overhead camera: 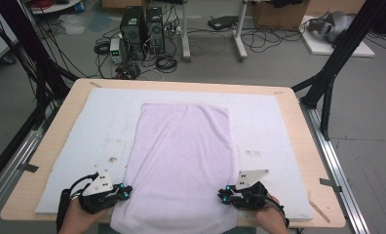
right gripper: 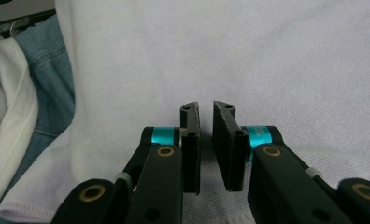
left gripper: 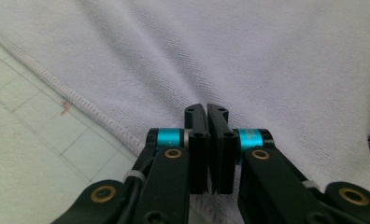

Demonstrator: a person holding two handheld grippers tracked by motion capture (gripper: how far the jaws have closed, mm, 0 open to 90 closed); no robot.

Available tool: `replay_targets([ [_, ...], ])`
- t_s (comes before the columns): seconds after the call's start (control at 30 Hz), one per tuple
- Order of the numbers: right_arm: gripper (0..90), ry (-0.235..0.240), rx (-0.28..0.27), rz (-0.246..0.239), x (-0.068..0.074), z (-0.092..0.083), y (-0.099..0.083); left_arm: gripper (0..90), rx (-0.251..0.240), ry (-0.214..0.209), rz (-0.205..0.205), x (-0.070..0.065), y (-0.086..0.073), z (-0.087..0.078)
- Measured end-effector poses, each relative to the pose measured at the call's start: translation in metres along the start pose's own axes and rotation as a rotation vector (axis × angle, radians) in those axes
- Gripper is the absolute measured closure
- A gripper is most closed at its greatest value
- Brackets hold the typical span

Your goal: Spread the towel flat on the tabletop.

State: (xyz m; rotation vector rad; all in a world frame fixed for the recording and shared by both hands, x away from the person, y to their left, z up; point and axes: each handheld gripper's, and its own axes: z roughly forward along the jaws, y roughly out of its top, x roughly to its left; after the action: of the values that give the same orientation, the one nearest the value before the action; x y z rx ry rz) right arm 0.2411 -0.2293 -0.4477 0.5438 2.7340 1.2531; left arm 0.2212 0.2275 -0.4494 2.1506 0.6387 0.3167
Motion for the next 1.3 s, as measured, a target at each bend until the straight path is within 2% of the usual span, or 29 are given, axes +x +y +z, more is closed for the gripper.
replay_targets([
  [0.07,77.8,0.014,-0.001,0.015,-0.001,0.0,0.001,85.5,-0.001,-0.013,-0.007,0.004,0.002,0.0],
  [0.17,72.8,-0.003,-0.012,0.028,-0.006,-0.001,0.004,74.9,-0.01,-0.013,-0.019,0.012,0.007,0.001],
  [0.43,56.6,-0.081,-0.083,0.091,-0.032,-0.015,0.023,59.7,-0.078,0.021,-0.086,0.034,0.035,0.005],
  [0.47,54.0,-0.093,-0.096,0.099,-0.038,-0.017,0.026,58.3,-0.082,0.03,-0.084,0.037,0.038,0.006],
  [0.5,52.4,-0.093,-0.095,0.113,-0.042,-0.018,0.029,56.3,-0.086,0.04,-0.088,0.04,0.041,0.007],
  [0.67,46.1,-0.12,-0.095,0.116,-0.064,-0.023,0.044,46.5,-0.098,0.072,-0.124,0.056,0.057,0.01],
  [0.97,38.2,-0.151,-0.109,0.111,-0.092,-0.026,0.071,39.0,-0.1,0.107,-0.128,0.074,0.079,0.01],
  [1.17,37.9,-0.148,-0.113,0.102,-0.1,-0.021,0.077,38.7,-0.105,0.108,-0.134,0.079,0.082,0.012],
  [1.3,37.4,-0.15,-0.094,0.114,-0.102,-0.017,0.076,38.7,-0.096,0.113,-0.131,0.082,0.082,0.014],
])
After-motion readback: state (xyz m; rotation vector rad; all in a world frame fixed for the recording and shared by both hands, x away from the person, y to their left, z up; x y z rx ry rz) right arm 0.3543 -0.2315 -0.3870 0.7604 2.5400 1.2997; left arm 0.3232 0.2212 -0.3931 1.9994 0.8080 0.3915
